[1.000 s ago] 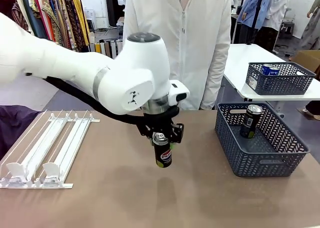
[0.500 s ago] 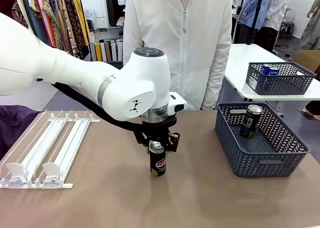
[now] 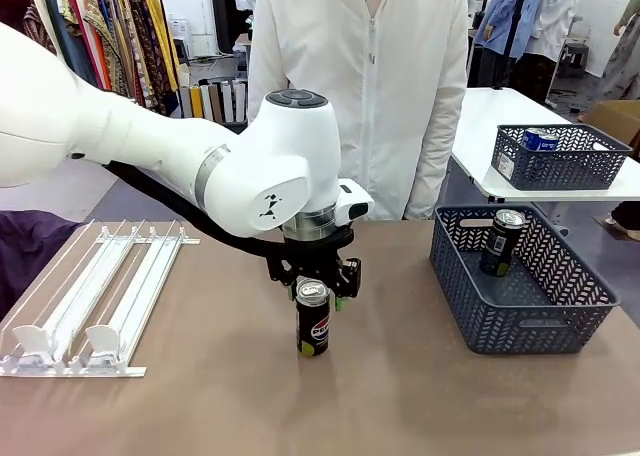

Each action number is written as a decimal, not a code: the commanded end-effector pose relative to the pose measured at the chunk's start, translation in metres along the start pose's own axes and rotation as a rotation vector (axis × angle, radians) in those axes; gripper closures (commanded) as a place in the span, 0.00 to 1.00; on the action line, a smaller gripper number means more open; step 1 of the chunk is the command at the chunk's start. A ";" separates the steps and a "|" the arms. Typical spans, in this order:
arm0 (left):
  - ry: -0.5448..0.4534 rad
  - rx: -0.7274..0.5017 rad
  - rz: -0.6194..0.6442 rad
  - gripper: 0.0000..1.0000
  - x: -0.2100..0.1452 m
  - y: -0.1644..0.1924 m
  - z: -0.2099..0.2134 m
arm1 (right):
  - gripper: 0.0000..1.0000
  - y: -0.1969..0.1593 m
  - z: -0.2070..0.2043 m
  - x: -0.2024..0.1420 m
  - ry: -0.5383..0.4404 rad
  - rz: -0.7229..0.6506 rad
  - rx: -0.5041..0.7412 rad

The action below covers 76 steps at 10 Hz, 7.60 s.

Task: Retrieve and store the cans from the dispenser.
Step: Pick up one can from the Automatic Can Dispenser and place it in the middle of the table.

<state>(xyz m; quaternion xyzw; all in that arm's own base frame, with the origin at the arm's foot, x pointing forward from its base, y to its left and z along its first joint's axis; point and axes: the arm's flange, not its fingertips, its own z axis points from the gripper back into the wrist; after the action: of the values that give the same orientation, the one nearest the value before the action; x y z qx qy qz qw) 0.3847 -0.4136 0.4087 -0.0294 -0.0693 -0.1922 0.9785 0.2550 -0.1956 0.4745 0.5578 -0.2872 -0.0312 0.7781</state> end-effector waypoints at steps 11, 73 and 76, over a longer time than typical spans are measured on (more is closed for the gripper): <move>-0.327 -0.732 0.295 0.00 -0.187 0.334 0.185 | 0.00 0.001 -0.001 0.003 -0.021 0.020 0.023; -0.560 -1.194 0.433 0.00 -0.265 0.464 0.117 | 0.00 0.001 -0.001 0.003 -0.021 0.020 0.023; -0.560 -1.194 0.433 0.00 -0.265 0.464 0.117 | 0.00 0.001 -0.001 0.003 -0.021 0.020 0.023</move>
<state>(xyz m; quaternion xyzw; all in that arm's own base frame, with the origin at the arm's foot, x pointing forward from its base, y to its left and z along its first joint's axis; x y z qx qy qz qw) 0.3032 0.1256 0.4692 -0.6172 -0.1870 0.0172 0.7641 0.2551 -0.1960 0.4740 0.5580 -0.2868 -0.0322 0.7780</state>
